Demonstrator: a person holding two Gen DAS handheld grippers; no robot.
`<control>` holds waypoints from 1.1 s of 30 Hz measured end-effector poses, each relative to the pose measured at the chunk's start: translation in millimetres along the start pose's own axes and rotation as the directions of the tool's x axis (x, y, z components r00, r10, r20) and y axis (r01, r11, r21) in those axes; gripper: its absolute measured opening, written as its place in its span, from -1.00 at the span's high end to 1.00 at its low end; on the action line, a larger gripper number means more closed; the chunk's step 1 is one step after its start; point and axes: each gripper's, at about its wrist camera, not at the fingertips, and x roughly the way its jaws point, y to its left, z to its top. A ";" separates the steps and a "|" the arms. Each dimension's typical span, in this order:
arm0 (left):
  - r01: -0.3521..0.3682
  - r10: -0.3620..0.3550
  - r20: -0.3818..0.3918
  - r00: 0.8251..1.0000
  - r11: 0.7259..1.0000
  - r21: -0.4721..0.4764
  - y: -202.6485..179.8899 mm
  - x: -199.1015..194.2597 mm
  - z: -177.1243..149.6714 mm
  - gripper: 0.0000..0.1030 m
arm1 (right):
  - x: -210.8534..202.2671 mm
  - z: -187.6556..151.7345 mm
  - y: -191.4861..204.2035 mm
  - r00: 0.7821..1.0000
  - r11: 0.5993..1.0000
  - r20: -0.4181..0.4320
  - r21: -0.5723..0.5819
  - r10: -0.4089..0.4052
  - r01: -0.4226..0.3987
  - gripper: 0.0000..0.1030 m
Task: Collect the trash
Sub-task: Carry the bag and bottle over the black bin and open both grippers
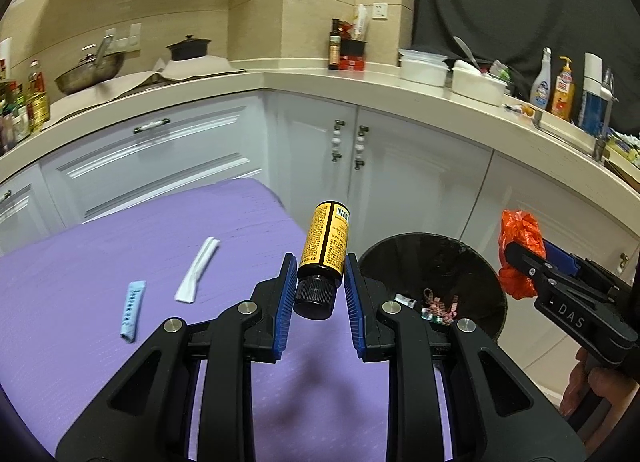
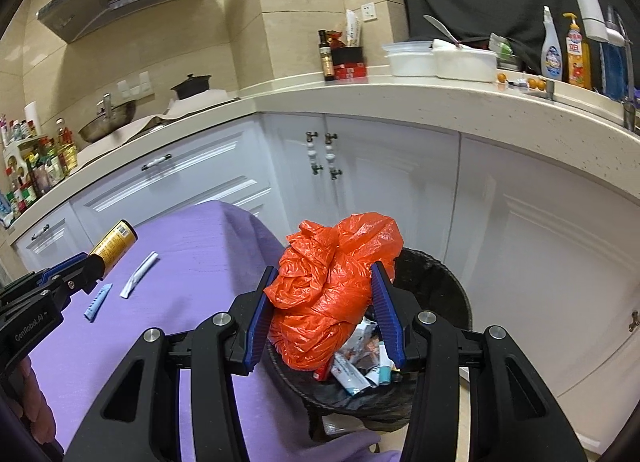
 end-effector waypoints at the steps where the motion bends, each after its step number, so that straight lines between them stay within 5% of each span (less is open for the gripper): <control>1: 0.004 -0.004 -0.001 1.000 1.000 0.003 -2.3 2.0 0.6 0.55 | 1.4 -0.2 -2.1 1.000 1.000 -0.003 0.003 -0.003 0.003 0.09; 26: 0.094 -0.087 -0.073 0.994 0.991 0.096 -67.1 85.4 7.0 0.55 | 45.7 -4.5 -49.1 0.995 0.996 -0.067 0.049 -0.070 0.073 0.07; 33: 0.098 -0.086 -0.101 0.991 0.988 0.116 -82.0 110.2 6.5 0.54 | 63.2 -5.5 -57.9 0.994 0.994 -0.074 0.061 -0.086 0.090 -0.23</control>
